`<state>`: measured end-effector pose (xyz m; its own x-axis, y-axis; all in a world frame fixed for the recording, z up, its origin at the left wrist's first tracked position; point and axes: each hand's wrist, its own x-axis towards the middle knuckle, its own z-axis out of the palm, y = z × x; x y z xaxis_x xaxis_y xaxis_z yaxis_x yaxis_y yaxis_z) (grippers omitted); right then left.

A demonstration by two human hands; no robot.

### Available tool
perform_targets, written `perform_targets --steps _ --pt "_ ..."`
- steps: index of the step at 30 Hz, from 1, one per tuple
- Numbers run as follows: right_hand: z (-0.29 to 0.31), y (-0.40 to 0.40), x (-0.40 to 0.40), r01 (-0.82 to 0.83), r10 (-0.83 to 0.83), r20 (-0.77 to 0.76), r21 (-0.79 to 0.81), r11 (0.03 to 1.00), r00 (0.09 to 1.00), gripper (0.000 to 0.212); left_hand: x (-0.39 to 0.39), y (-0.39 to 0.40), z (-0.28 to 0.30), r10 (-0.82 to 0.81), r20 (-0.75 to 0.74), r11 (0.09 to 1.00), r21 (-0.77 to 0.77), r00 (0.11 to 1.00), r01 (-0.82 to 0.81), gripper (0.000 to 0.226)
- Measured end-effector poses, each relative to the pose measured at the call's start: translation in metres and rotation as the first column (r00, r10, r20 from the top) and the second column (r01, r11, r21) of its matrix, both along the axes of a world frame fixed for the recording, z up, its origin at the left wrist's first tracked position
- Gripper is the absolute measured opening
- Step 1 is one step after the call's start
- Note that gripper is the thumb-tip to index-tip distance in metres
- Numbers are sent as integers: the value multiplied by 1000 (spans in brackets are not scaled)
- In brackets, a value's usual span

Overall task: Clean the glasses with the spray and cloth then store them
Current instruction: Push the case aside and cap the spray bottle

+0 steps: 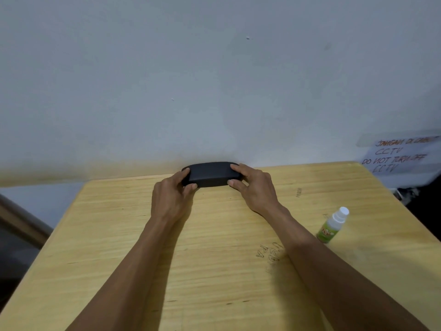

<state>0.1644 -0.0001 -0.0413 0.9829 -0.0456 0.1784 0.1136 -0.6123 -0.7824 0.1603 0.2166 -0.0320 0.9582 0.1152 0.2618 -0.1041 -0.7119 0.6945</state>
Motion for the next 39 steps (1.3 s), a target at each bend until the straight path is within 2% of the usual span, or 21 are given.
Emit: perform_targets --steps 4,8,18,23,25,27,30,33,39 --pt "7 -3 -18 -10 12 -18 91 996 1000 54 -16 5 6 -16 -33 999 -50 999 14 51" --pt "19 -5 -55 -13 13 -3 116 993 1000 53 -48 7 18 -24 -21 998 -66 999 23 48" --pt "37 -22 -198 47 -58 56 175 983 997 38 -160 -23 30 -114 -31 985 -131 993 109 46" --pt "27 -76 -243 243 -278 170 199 949 945 21 -196 -67 26 -185 9 964 -191 983 183 42" --pt "21 -104 -246 365 -400 213 184 913 892 18 -199 -90 23 -209 37 956 -204 977 212 41" --pt "15 -126 -244 446 -465 185 138 884 866 20 -197 -117 20 -236 53 945 -222 970 242 41" --pt "3 -143 -240 412 -418 119 71 909 901 28 -191 -158 17 -265 58 928 -254 962 271 43" --pt "-9 -145 -238 353 -356 137 47 934 924 28 -184 -193 15 -269 56 921 -278 962 273 49" --pt "-20 -148 -233 375 -364 168 -38 926 916 21 -175 -227 13 -182 41 898 -399 982 183 48"
